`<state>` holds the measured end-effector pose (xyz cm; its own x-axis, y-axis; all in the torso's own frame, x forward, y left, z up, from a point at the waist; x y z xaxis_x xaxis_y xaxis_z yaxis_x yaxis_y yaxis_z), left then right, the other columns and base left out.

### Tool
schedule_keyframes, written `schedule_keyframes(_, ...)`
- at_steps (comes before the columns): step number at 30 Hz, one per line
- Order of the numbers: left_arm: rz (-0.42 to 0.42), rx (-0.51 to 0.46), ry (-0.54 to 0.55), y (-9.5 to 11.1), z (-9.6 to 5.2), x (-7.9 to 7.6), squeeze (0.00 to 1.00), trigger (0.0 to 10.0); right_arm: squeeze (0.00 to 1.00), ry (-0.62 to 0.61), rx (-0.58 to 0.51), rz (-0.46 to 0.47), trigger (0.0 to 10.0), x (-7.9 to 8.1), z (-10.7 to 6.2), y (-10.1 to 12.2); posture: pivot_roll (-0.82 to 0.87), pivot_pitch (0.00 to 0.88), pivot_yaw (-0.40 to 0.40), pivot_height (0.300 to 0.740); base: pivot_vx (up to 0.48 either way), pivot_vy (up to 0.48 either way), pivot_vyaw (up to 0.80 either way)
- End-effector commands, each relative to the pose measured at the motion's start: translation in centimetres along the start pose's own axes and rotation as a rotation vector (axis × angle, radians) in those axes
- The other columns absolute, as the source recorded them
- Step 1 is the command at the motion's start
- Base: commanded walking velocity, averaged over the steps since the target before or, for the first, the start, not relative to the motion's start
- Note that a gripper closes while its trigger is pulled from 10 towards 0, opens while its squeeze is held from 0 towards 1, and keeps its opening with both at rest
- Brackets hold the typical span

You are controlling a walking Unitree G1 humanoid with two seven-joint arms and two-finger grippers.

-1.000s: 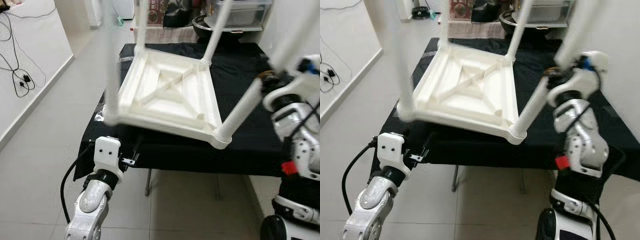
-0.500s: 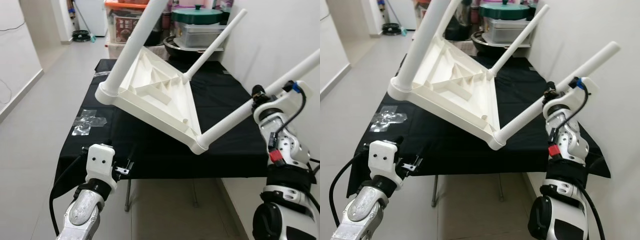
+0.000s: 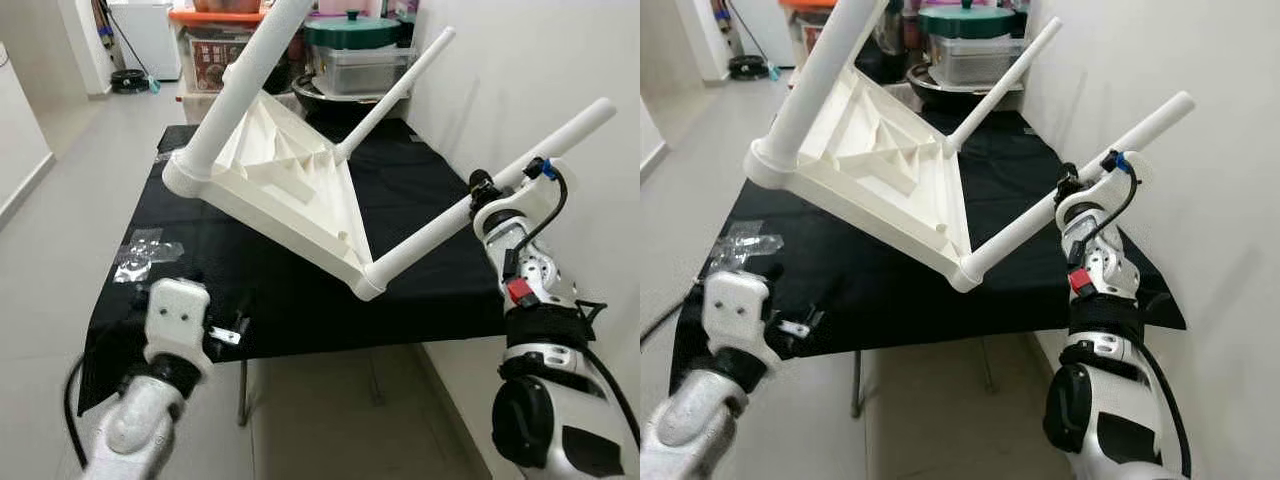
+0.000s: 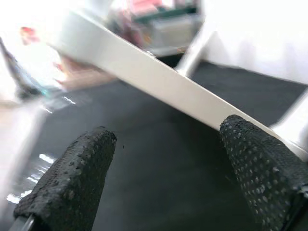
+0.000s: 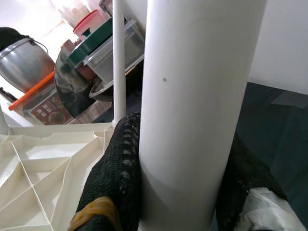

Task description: Building children table

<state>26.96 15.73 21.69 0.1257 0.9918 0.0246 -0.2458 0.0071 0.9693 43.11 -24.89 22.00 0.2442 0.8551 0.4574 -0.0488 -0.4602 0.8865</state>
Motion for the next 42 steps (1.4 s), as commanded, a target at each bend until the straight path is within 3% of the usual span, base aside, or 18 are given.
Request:
schedule_keyframes(1,-0.005,0.014,0.009,0.0,-0.2,0.3,0.00,10.0,0.00,-0.186,0.565,-0.123,10.0,-5.8,-3.8,-15.6,0.15,0.272,0.045,0.740,0.000,0.000,0.00)
schedule_keyframes(5,0.005,-0.012,0.018,1.2,0.2,0.7,0.00,10.0,0.00,-0.184,0.599,-0.165,10.0,-5.9,-4.0,-16.2,0.16,0.287,0.049,0.740,0.000,0.000,0.00)
schedule_keyframes(6,0.006,-0.015,0.019,1.5,0.2,0.7,0.00,10.0,0.42,-0.188,0.605,-0.181,10.0,-6.0,-4.0,-16.3,0.16,0.290,0.047,0.740,0.000,0.000,0.00)
schedule_keyframes(8,0.005,-0.016,0.016,1.6,0.1,0.6,0.00,10.0,0.42,-0.201,0.603,-0.191,10.0,-6.1,-4.0,-16.3,0.17,0.293,0.047,0.740,0.000,0.000,0.00)
schedule_keyframes(9,0.003,-0.016,0.013,1.7,0.1,0.5,0.00,10.0,1.00,-0.211,0.598,-0.187,10.0,-6.1,-3.9,-16.2,0.17,0.295,0.047,0.740,0.000,0.000,0.00)
schedule_keyframes(17,-0.014,-0.008,0.010,2.1,-0.1,0.2,0.00,10.0,1.00,-0.235,0.560,-0.206,10.0,-6.1,-3.3,-15.4,0.16,0.300,0.038,0.740,0.000,0.000,0.00)
schedule_keyframes(26,-0.030,-0.006,0.009,2.4,0.0,-0.2,0.00,10.0,1.00,-0.172,0.526,-0.252,10.0,-5.2,-2.6,-14.3,0.15,0.299,0.031,0.740,0.000,0.000,0.00)
schedule_keyframes(35,-0.051,-0.004,0.006,2.2,0.4,-0.6,0.00,10.0,1.00,0.109,0.530,-0.229,10.0,-2.0,-2.4,-13.3,0.12,0.290,0.021,0.740,0.000,0.000,0.00)
schedule_keyframes(37,-0.057,-0.005,0.002,2.1,0.6,-0.8,0.00,10.0,1.00,0.273,0.570,-0.214,10.0,0.0,-3.5,-13.0,0.09,0.282,0.015,0.740,0.000,0.000,0.00)
schedule_keyframes(38,-0.057,-0.005,0.002,2.1,0.6,-0.8,0.00,10.0,1.00,0.273,0.570,-0.214,10.0,0.0,-3.5,-13.0,0.09,0.282,0.015,0.740,0.000,0.000,0.00)
schedule_keyframes(40,-0.063,-0.008,-0.003,2.1,0.9,-1.0,0.00,10.0,1.00,0.430,0.600,-0.226,10.0,1.9,-5.3,-12.6,0.08,0.277,0.011,0.740,0.000,0.000,0.00)
schedule_keyframes(42,-0.071,-0.013,-0.007,2.1,1.1,-1.2,0.00,10.0,1.00,0.441,0.605,-0.248,10.0,2.1,-6.1,-12.1,0.06,0.270,0.005,0.740,0.000,0.000,0.00)
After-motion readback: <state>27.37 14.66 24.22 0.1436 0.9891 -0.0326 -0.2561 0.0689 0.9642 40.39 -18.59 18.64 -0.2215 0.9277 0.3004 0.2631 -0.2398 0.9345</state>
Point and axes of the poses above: a point about 5 cm out from each wrist's last joint towards the gripper, its own z axis pointing out of the wrist towards the gripper, its own y axis along the axis of the wrist's last joint, x = y × z, the point moved 4 cm from there along z, pointing out of the wrist towards the gripper, and after that the axes turned 6 degrees about -z, right-handed, at the moved point
